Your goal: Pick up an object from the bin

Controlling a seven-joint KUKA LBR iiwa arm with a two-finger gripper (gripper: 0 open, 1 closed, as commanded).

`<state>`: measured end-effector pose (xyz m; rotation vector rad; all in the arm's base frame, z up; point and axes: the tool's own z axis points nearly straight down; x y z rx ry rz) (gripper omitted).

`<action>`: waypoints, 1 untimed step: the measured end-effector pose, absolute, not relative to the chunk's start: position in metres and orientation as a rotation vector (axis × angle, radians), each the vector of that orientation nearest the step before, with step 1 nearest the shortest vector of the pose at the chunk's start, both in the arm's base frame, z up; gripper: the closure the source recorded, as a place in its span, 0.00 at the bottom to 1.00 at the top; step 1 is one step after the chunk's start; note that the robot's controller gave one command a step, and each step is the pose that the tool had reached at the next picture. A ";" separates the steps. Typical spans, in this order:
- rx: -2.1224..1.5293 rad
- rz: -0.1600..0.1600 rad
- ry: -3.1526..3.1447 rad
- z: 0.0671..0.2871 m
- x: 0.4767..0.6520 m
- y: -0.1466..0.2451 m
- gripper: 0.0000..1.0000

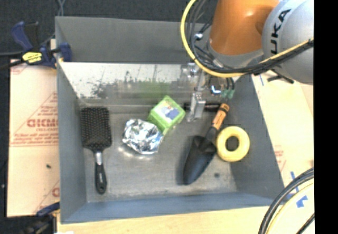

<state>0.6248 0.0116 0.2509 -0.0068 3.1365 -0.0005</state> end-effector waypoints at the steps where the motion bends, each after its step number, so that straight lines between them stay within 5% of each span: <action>1: -0.301 -0.002 3.116 0.123 0.611 0.051 0.00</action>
Offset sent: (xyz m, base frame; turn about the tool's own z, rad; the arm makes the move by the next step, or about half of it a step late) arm -0.0281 0.0541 -0.0909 -0.4116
